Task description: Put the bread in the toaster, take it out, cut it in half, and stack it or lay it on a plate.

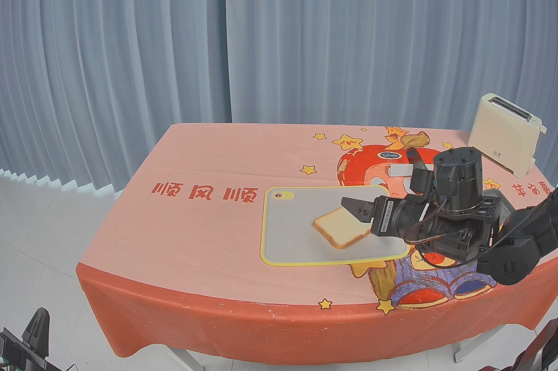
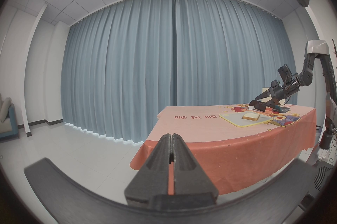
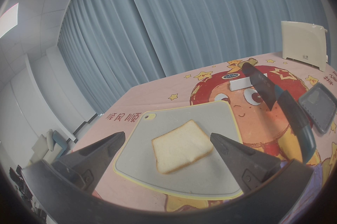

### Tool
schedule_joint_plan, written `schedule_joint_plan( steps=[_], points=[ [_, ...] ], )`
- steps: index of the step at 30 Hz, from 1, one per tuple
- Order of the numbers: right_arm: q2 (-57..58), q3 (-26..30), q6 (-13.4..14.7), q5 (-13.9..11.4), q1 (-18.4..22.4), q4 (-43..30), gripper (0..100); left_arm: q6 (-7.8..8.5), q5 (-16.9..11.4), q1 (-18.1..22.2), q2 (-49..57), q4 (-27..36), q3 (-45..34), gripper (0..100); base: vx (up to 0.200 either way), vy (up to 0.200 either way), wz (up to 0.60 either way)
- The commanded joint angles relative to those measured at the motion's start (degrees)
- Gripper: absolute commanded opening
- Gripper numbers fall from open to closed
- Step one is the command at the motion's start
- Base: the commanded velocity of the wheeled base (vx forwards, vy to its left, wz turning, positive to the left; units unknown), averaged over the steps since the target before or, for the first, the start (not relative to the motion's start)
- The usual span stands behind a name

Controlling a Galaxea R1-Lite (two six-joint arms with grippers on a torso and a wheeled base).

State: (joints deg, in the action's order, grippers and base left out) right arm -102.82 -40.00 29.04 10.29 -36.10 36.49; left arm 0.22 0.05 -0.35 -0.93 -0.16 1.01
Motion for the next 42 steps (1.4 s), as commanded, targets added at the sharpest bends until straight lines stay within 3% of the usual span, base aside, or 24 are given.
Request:
schedule_joint_plan(
  steps=[1, 7, 14, 20, 24, 31, 42],
  points=[
    [2.27, 0.62, -0.12, 0.26, -0.03, 0.08, 100, -0.04, 0.04, 0.00, 0.14, -0.02, -1.01, 0, 0.000, 0.000, 0.00],
    [6.05, 0.89, -0.30, 0.26, -0.47, -0.01, 100, -0.04, 0.04, 0.00, 0.14, -0.02, -1.01, 0, 0.000, 0.000, 0.00],
    [11.67, 2.20, -3.20, 0.08, -3.37, 0.08, 100, -0.04, 0.04, 0.00, 0.14, -0.02, -1.01, 0, 0.000, 0.000, 0.00],
    [13.08, 2.03, -3.46, -0.01, -4.60, 0.16, 100, -0.04, 0.04, 0.00, 0.14, -0.02, -1.01, 0, 0.000, 0.000, 0.00],
    [12.29, 3.08, -3.64, 0.08, -4.60, 5.17, 100, -0.04, 0.04, 0.00, 0.14, -0.02, -1.01, 0, 0.000, 0.000, 0.00],
    [11.06, 7.39, -7.68, 0.08, -4.51, 15.46, 100, -0.04, 0.04, 0.00, 0.14, -0.02, -1.01, 0, 0.000, 0.000, 0.00],
    [10.97, 7.74, -8.47, 0.08, -4.16, 16.07, 100, -0.04, -0.05, 0.00, 0.14, -0.02, -1.01, 0, 0.000, 0.000, 0.00]
  ],
)
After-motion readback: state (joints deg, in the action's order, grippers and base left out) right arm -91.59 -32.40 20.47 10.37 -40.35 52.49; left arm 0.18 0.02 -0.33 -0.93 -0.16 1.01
